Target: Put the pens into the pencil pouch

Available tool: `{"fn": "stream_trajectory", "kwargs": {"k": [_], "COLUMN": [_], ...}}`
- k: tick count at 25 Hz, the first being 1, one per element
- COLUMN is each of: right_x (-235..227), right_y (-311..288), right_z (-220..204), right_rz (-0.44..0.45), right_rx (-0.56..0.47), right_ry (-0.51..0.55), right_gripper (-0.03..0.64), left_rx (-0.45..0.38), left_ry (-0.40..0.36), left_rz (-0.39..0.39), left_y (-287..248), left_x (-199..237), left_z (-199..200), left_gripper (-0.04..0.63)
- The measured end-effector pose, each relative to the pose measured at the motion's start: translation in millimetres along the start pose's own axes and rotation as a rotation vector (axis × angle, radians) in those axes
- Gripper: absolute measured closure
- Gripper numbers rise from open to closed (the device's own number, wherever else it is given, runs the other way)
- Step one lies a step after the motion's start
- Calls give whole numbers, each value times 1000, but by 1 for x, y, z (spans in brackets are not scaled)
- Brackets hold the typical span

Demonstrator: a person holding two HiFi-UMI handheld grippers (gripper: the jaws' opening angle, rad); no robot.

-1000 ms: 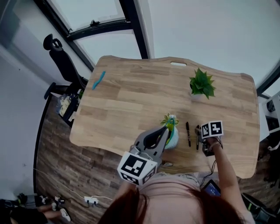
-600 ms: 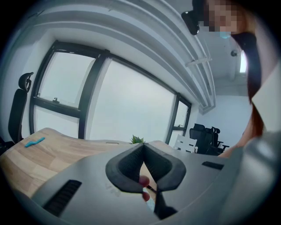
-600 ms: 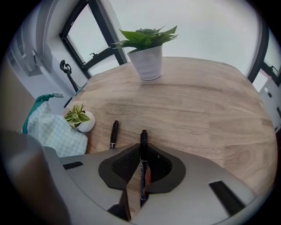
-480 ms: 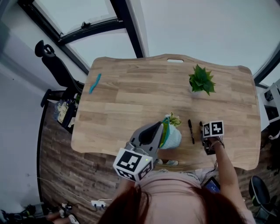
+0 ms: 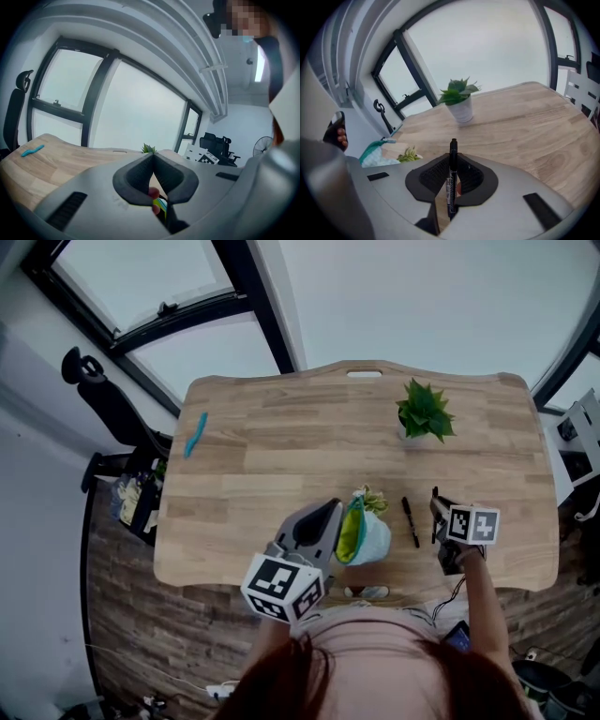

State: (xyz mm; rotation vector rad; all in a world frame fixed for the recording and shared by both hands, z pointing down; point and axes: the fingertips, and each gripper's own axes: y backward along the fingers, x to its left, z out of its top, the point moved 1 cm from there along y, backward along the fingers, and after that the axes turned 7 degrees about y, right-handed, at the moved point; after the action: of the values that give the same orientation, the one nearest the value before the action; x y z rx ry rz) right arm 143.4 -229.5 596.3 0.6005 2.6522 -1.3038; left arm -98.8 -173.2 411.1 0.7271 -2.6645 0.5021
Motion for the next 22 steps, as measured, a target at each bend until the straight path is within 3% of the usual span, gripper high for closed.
{"fn": "stream_trajectory", "kwargs": {"k": [7,14,22], "right_x": [41,117,198], "right_y": [48,91,109], "right_z": [62,113,132], "right_rz": [121,348,559], "right_rx": [-288,-554,-698], "right_ry": [-21,6,129], "right_gripper": [572,572,572], "left_rx": [66,101,147], "left_ry": [56,93,125], "left_rz": [9,26,17], "left_y": [0,7,9], "left_x": [21,34,40], "left_z": [-17,-31,-47], "left_gripper": [594,592,590]}}
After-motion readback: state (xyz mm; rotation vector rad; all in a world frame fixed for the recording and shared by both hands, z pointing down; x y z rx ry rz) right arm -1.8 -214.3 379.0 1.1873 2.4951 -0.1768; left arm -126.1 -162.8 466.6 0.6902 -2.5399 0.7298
